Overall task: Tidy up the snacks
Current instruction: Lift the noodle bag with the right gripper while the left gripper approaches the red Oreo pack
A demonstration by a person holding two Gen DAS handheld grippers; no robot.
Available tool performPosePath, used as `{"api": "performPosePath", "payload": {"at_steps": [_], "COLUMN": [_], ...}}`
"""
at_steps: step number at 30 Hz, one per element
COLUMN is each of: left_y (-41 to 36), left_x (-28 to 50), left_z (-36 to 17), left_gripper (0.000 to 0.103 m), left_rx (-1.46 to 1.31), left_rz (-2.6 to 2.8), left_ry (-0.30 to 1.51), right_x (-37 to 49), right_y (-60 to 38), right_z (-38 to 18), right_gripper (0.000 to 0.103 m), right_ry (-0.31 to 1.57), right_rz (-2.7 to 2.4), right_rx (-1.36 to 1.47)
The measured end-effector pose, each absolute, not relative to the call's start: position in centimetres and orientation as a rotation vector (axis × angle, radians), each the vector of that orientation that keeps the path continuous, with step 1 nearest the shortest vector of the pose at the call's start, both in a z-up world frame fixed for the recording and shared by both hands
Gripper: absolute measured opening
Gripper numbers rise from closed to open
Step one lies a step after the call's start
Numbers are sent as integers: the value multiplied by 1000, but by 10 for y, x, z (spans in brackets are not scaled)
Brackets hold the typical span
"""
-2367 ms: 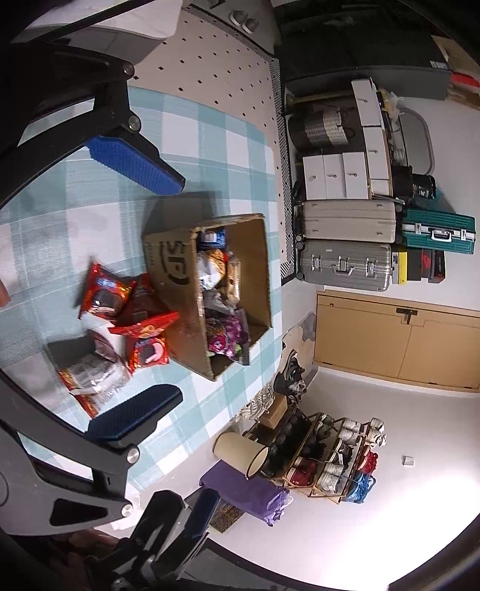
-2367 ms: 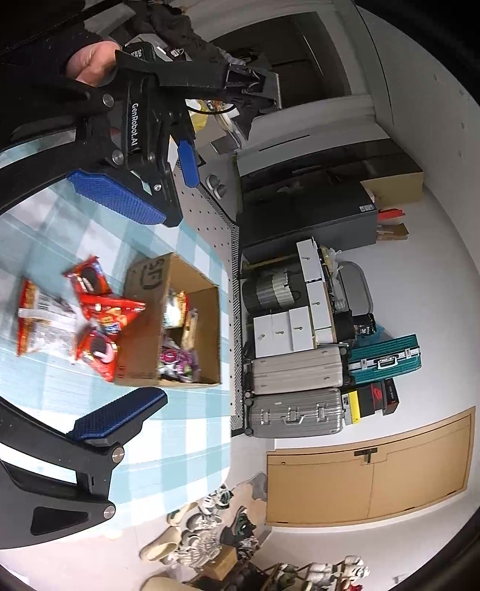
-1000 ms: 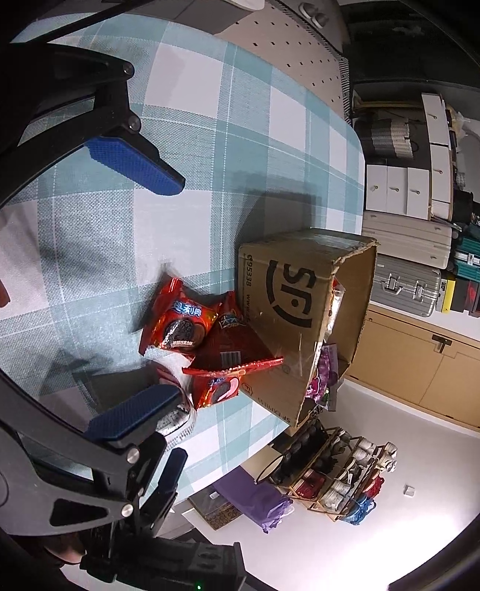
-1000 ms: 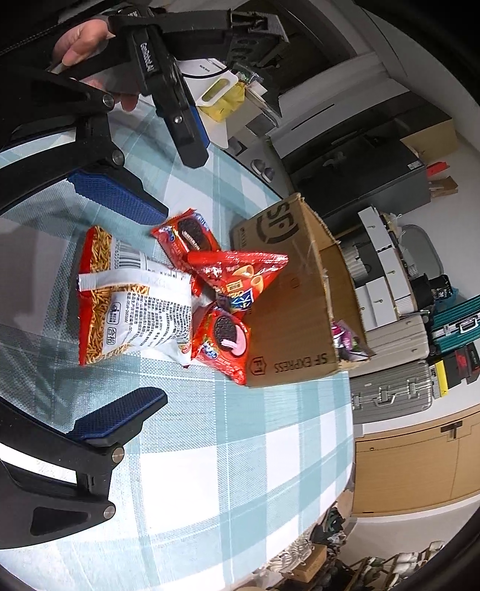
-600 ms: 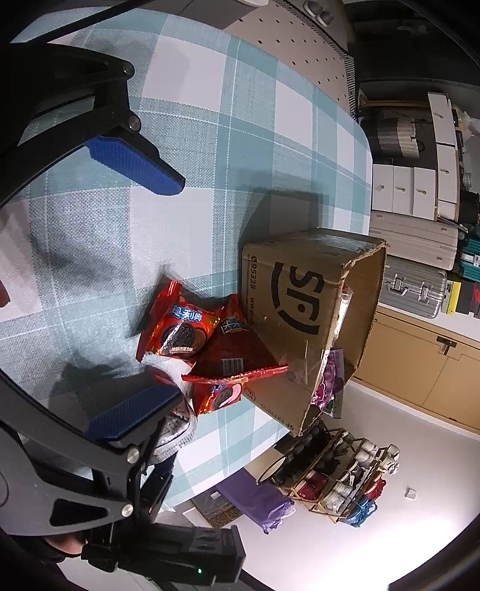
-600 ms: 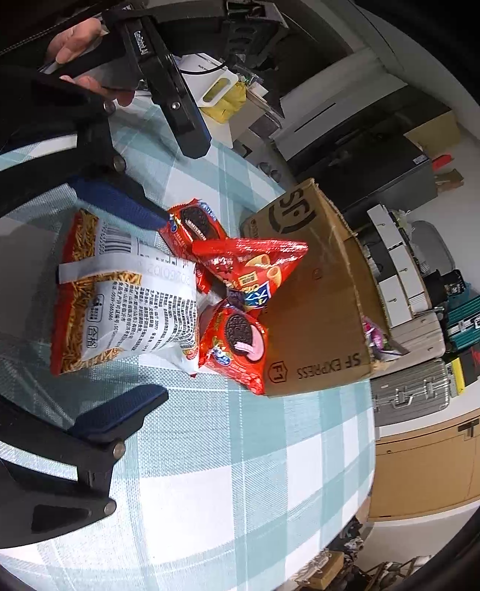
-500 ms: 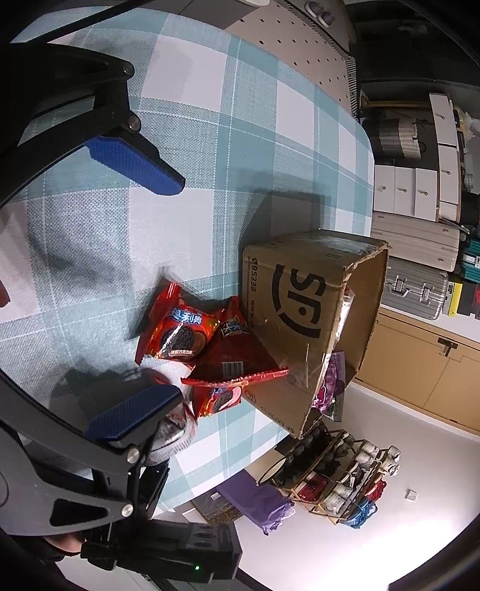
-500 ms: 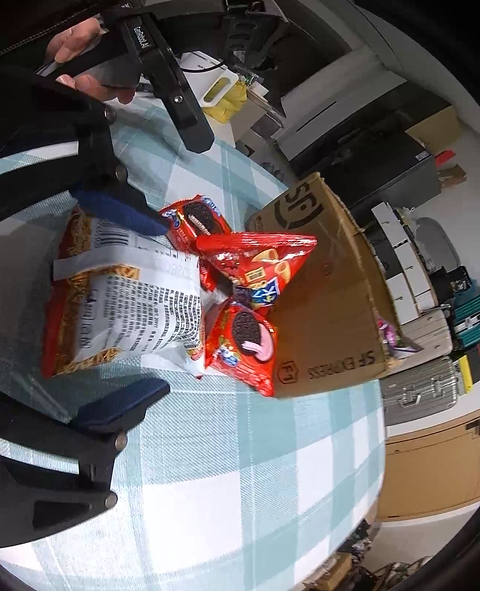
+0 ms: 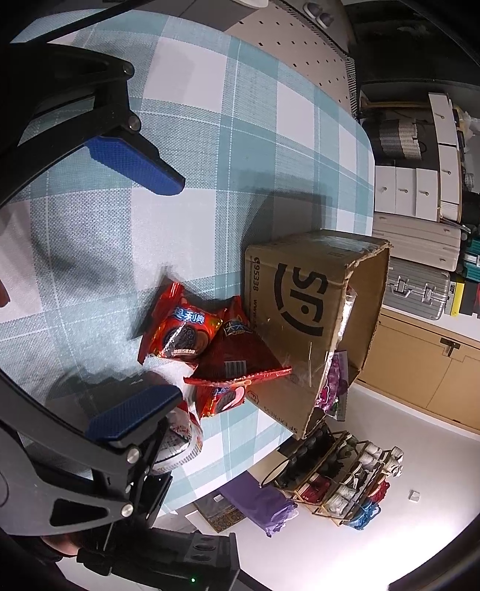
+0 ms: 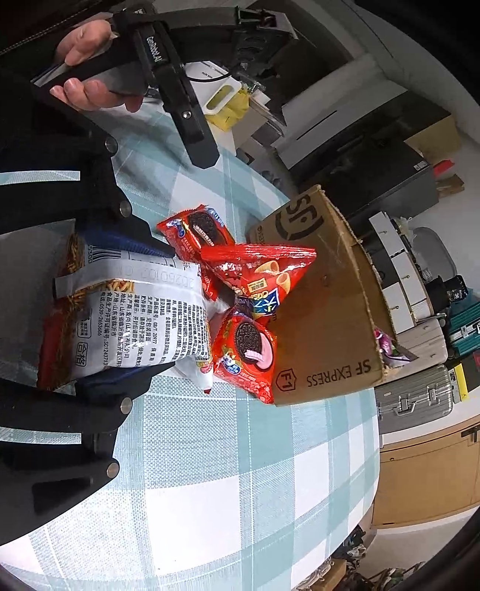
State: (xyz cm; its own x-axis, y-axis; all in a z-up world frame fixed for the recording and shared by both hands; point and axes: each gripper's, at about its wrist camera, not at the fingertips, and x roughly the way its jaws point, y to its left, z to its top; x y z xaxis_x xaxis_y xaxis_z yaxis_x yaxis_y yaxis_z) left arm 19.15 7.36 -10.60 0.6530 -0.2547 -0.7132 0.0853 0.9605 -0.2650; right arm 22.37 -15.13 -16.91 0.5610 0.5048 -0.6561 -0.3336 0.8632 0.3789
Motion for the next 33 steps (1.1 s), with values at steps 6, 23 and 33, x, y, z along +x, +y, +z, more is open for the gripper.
{"api": "performPosePath", "payload": {"at_steps": [6,23,33], "left_y": [70,36,20], "left_x": [191,224,245], "left_z": [-104,-110,-135], "left_gripper": [102,102,102], "left_rx": [-204,-87,-55], "left_rz": [-202,-287,-311], "left_ry": [841,904,968], "right_x": [217,206,191], "right_y": [-156,-188,-200], "right_z": [-166,-150,-142], "right_gripper": [51,51,51], "right_ry": [823,761,743], "right_rz": [494,447,423], "right_rx": [230,275,288]}}
